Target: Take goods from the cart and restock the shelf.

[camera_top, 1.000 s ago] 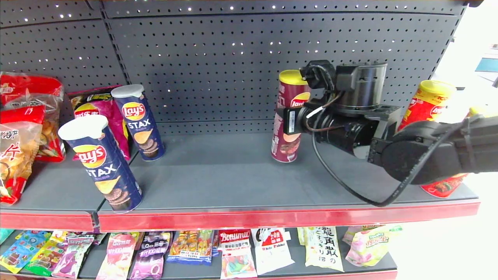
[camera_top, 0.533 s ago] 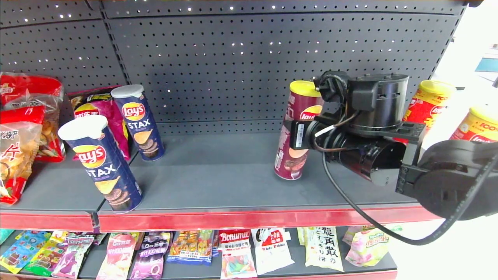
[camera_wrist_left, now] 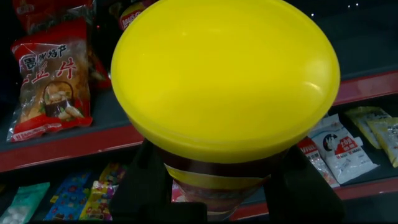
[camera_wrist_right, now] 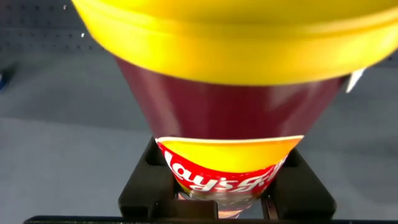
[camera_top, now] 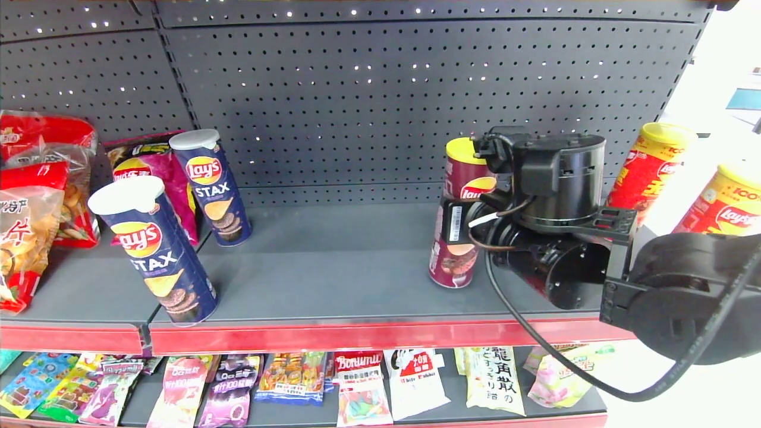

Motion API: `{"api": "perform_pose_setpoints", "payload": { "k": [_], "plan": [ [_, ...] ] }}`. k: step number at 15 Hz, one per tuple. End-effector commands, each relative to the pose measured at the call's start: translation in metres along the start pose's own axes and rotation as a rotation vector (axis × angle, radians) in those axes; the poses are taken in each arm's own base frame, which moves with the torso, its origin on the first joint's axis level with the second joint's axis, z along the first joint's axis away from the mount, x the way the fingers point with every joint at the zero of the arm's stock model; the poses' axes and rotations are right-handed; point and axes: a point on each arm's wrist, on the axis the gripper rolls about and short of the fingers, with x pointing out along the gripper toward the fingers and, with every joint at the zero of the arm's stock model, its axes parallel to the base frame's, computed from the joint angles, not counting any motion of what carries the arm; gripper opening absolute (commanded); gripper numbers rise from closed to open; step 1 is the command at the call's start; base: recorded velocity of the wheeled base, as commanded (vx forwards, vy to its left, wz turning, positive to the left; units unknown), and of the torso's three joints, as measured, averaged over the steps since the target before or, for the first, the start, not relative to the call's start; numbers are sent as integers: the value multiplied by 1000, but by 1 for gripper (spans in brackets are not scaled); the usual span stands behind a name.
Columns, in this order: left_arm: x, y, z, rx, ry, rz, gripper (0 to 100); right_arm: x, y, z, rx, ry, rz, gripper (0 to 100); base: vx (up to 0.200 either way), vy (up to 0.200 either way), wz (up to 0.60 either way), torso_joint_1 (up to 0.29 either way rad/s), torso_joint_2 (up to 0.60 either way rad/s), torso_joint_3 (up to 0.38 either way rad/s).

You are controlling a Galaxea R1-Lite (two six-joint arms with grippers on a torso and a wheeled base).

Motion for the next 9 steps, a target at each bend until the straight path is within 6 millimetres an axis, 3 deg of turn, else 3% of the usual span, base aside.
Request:
{"api": "perform_pose_setpoints", "payload": {
  "k": [1,5,9],
  "plan": [
    [0,0,0,0,-1,0,0,-6,7,-7,-14,15,26,0,0,0,0,0,0,0],
    [0,0,0,0,-1,1,0,-13,16,-15,-37,32,40,0,0,0,0,0,0,0],
    [0,0,0,-1,-2,1,0,-5,18,-23,-44,35,-56,0,0,0,0,0,0,0]
  ]
}}
